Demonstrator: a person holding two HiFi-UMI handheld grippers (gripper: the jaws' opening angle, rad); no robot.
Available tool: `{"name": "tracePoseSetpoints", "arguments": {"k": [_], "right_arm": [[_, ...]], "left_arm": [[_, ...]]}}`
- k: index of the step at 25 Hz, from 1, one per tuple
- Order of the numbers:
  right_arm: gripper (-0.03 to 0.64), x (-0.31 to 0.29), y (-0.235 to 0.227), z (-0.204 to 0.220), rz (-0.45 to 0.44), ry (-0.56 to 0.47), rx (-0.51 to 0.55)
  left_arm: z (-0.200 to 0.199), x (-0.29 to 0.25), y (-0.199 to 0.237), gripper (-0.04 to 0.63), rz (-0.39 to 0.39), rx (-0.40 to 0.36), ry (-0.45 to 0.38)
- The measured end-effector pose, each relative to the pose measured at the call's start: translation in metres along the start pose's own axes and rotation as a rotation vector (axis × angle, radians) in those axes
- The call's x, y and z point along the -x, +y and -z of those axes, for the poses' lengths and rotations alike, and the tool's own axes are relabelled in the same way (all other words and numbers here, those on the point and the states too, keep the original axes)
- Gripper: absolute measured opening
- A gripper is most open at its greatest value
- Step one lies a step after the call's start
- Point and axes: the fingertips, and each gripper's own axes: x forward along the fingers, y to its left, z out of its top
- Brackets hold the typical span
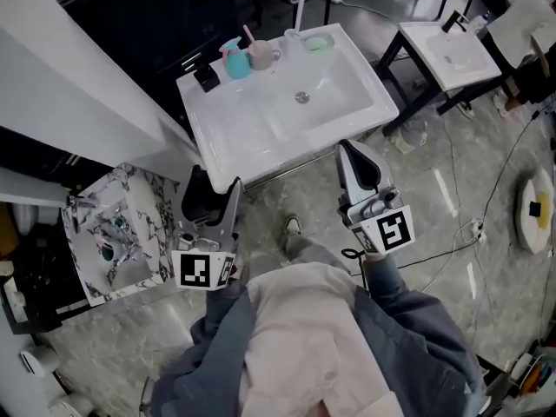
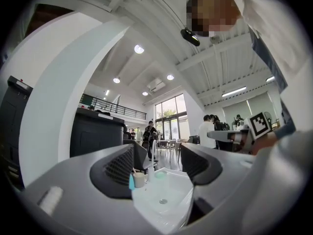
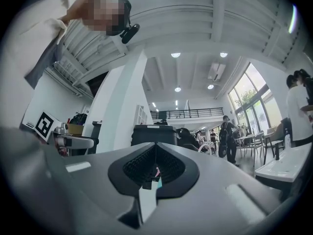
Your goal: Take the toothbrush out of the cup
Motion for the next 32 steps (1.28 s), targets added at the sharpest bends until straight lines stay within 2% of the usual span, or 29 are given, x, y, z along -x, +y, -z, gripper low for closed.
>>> {"name": "tracePoseSetpoints", "arguments": {"k": [9,14,27,32], "right_arm": [[0.008,-0.031,-0.038,0.008,-0.025,-0.029,-0.03],[0.008,-0.04,-0.054,0.015,-0.005,-0.028,-0.04],[0.008,-0.086,-0.079,0.049,0.021,0.027,-0.059],[0.008,-0.091,-0.093,0.057,0.05,0.044,-0.07]], "left_arm": [[0.001,-0.054,0.005,0.324,-0.002,-0.021,0.01],[0.005,-0.085,0.006,0.324,0.025,-0.025,0.011],[0.036,-0.154,0.029,0.302,0.069,0.028,0.051],[0.053,-0.194,0.038,0.299,0.043,0.085,0.065]]}}
